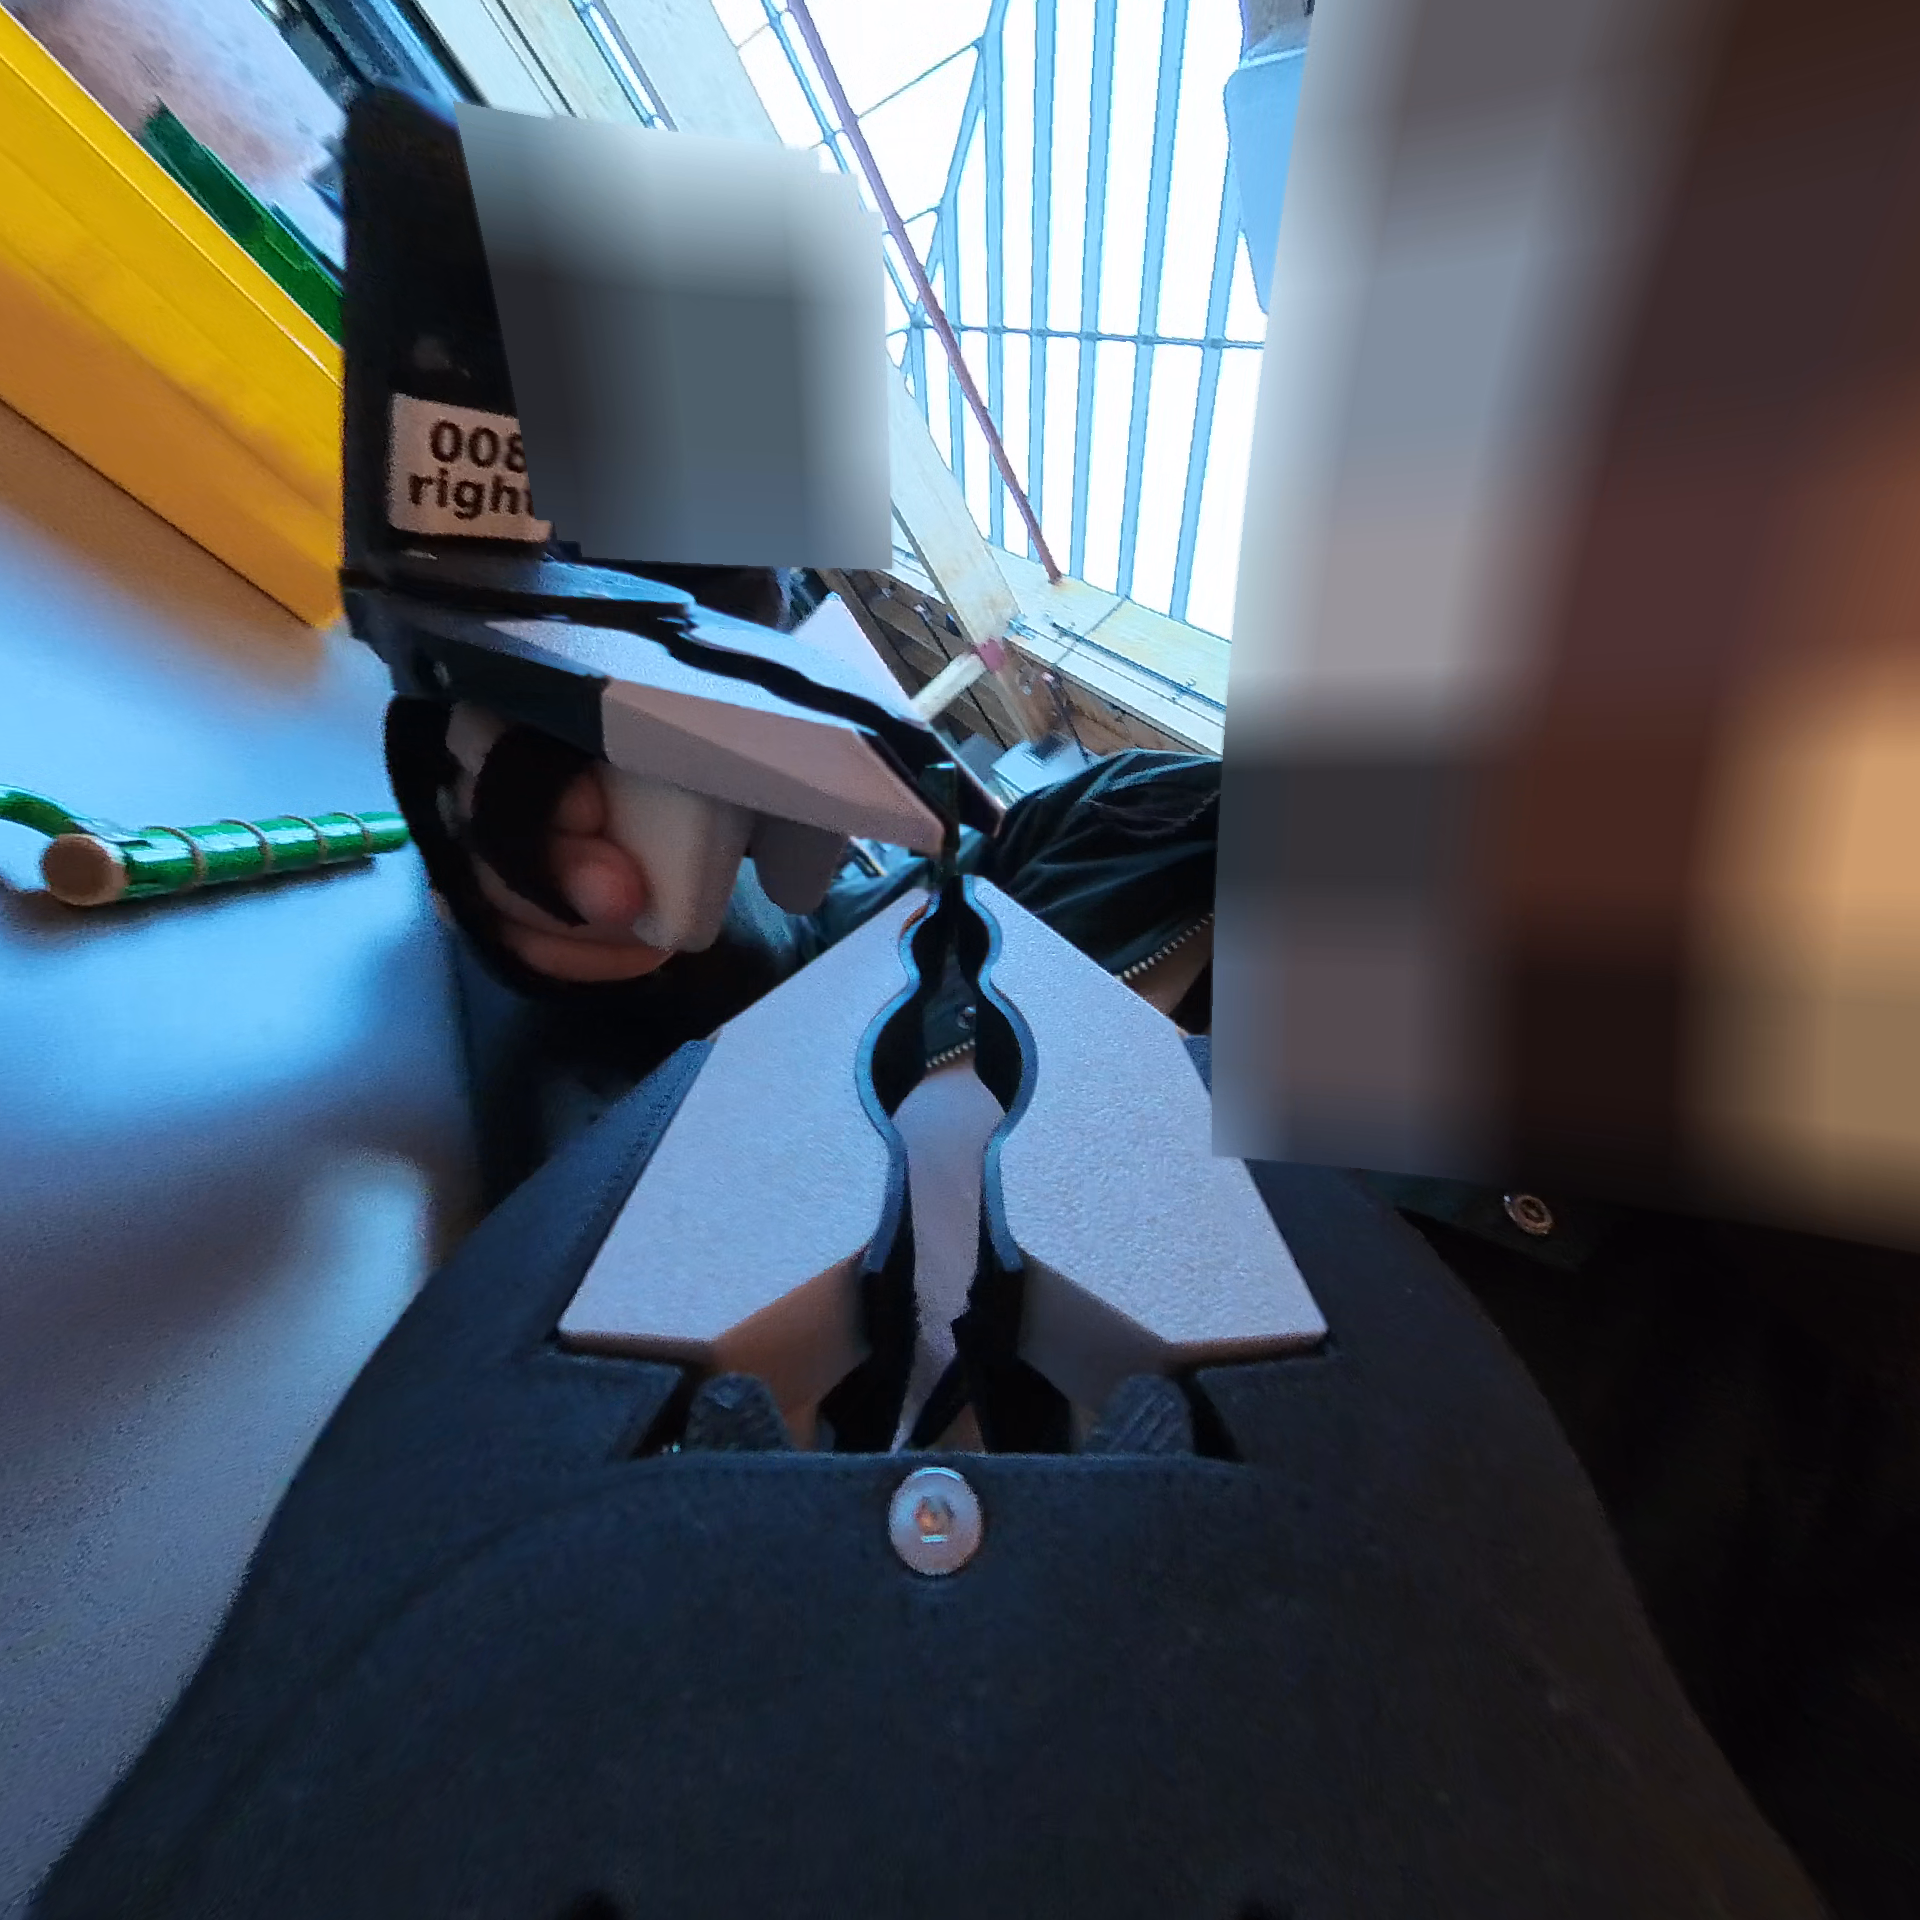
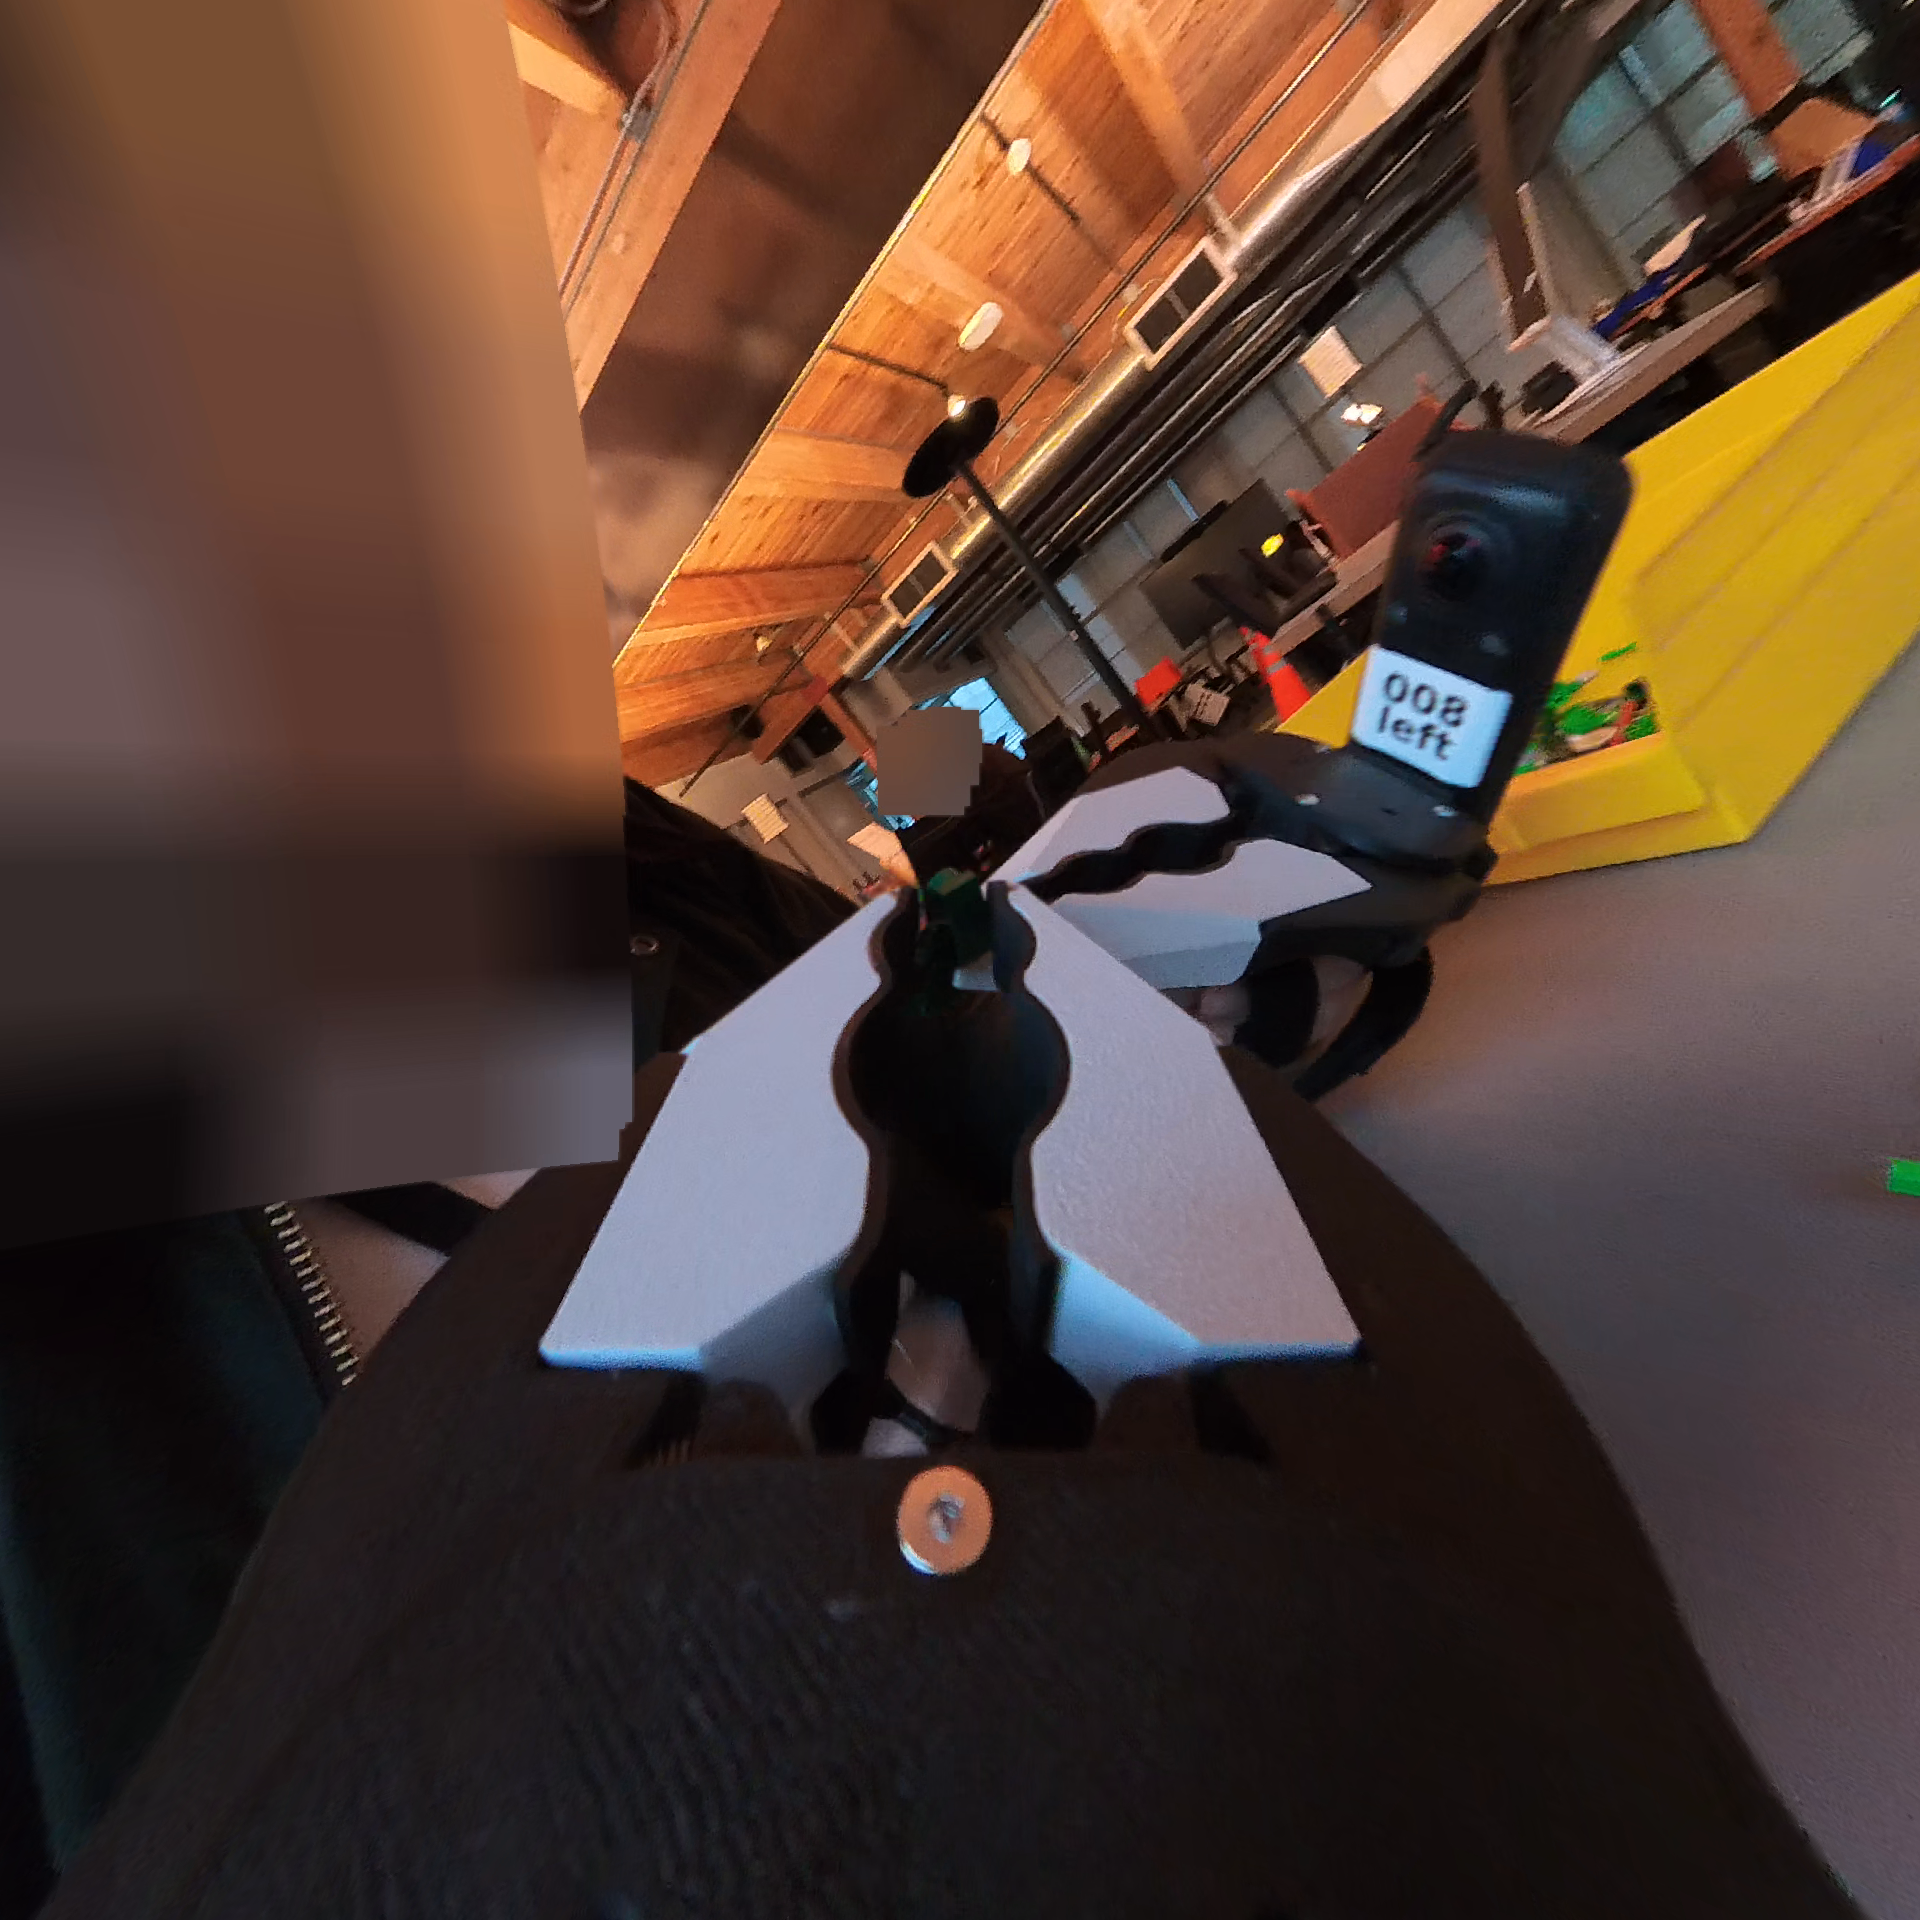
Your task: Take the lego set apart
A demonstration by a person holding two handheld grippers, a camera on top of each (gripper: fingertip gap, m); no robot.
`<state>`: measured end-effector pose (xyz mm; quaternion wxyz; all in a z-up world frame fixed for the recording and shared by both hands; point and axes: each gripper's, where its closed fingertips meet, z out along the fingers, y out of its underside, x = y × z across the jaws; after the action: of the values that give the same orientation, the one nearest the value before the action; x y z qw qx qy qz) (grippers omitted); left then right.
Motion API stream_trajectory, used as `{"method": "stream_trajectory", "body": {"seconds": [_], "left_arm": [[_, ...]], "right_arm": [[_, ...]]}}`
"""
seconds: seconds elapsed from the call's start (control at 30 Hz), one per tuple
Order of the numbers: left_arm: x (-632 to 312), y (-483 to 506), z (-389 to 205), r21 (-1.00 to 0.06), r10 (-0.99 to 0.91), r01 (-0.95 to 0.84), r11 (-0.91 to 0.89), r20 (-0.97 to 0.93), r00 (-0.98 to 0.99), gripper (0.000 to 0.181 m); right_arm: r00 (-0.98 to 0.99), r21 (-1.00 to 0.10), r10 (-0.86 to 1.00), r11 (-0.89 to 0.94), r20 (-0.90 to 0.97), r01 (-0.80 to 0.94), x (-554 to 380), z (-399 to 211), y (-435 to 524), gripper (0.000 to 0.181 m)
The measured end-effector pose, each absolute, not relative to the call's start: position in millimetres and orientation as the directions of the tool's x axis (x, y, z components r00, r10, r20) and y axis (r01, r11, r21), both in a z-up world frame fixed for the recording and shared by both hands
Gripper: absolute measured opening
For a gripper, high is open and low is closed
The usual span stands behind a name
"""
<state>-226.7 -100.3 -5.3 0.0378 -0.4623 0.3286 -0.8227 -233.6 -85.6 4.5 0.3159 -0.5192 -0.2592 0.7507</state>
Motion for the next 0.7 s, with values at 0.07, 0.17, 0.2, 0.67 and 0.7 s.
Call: {"method": "stream_trajectory", "body": {"seconds": [0.07,0.17,0.2,0.67,0.7], "left_arm": [[-228,-107,-3,-0.575,-0.336,-0.269,-0.772,0.729,-0.596,0.000],[-227,-108,-3,-0.572,-0.331,-0.268,-0.775,0.730,-0.598,0.000],[-226,-104,-4,-0.569,-0.346,-0.256,-0.781,0.736,-0.582,0.002],[-211,-61,-46,-0.855,-0.854,-0.141,-0.500,0.513,-0.089,0.028],[-209,-64,-49,-0.850,-0.849,-0.163,-0.502,0.519,-0.095,0.028]], "right_arm": [[-0.286,-0.721,0.737,-0.669,-0.612,-0.180,-236,6,-92,0.010],[-0.250,-0.756,0.774,-0.628,-0.582,-0.186,-235,6,-93,0.010],[-0.222,-0.768,0.791,-0.609,-0.570,-0.198,-234,6,-90,0.010],[0.059,-0.777,0.791,-0.581,-0.609,-0.241,-227,-24,-44,0.010],[0.054,-0.771,0.785,-0.589,-0.617,-0.243,-228,-25,-44,0.010]]}}
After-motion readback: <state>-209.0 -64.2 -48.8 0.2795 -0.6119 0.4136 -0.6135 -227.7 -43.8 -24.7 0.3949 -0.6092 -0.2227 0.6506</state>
